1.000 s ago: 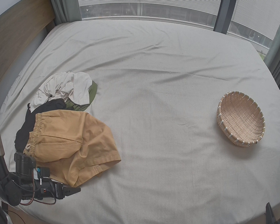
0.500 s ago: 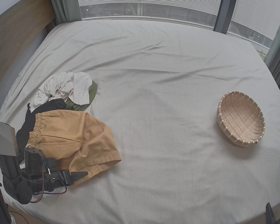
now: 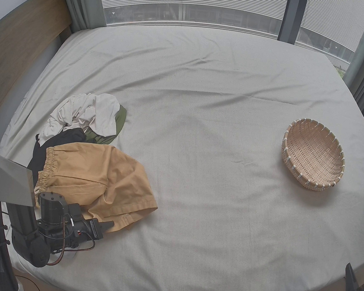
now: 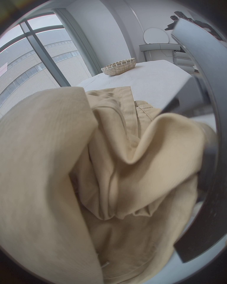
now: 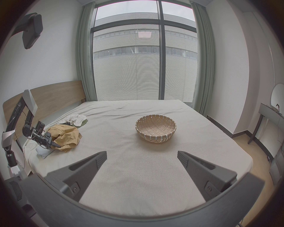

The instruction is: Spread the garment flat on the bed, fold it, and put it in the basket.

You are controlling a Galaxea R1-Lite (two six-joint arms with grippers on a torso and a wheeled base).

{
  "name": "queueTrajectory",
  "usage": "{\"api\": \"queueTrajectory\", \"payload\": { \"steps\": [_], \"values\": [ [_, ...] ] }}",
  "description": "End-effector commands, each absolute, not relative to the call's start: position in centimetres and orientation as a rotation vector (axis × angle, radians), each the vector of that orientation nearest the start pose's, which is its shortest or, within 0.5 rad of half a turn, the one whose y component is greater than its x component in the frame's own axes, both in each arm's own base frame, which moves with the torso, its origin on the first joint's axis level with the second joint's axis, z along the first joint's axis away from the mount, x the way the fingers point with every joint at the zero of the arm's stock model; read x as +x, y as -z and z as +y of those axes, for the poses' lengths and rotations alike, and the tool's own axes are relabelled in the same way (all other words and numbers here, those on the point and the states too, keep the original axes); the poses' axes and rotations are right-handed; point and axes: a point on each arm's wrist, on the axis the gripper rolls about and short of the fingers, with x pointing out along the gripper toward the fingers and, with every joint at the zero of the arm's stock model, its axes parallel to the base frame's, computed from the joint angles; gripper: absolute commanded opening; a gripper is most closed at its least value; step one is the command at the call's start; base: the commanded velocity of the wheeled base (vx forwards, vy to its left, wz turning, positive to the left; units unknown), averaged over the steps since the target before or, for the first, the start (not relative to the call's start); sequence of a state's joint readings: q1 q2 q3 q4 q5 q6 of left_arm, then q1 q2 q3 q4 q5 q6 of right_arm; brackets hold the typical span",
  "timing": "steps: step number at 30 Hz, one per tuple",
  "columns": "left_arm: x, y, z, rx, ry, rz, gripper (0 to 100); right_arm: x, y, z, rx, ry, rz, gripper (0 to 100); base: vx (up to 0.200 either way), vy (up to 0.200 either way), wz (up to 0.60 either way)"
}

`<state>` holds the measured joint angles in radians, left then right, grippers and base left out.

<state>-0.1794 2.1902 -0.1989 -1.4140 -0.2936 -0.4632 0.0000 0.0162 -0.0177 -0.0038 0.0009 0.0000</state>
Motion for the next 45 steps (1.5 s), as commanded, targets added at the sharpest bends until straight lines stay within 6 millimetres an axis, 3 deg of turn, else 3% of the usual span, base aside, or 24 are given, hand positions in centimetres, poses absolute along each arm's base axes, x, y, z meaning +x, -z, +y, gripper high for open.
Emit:
{"api": "queueTrajectory", "payload": {
  "steps": [1, 13, 27, 29, 45],
  "values": [
    [25.2, 0.6, -5.4, -0.467, 0.307, 0.683, 0, -2.2, -7.6, 0.0, 0.0, -0.002, 0.0, 100, 0.0, 0.0, 0.0],
    [26.0, -0.2, -8.5, -0.485, 0.423, 0.591, 0, -2.2, -7.6, 0.0, 0.0, -0.002, 0.0, 100, 0.0, 0.0, 0.0],
    [27.3, -1.1, -14.7, -0.451, 0.623, 0.553, 0, -2.2, -7.6, 0.0, 0.0, -0.002, 0.0, 100, 0.0, 0.0, 0.0],
    [27.2, -1.7, -16.2, -0.471, 0.667, 0.539, 0, -2.2, -7.6, 0.0, 0.0, 0.0, 0.0, 100, 0.0, 0.0, 0.0],
    [27.0, -4.5, -22.1, -0.495, 0.848, 0.462, 0, -2.2, -7.6, 0.0, 0.0, 0.0, 0.0, 100, 0.0, 0.0, 0.0]
  ]
}}
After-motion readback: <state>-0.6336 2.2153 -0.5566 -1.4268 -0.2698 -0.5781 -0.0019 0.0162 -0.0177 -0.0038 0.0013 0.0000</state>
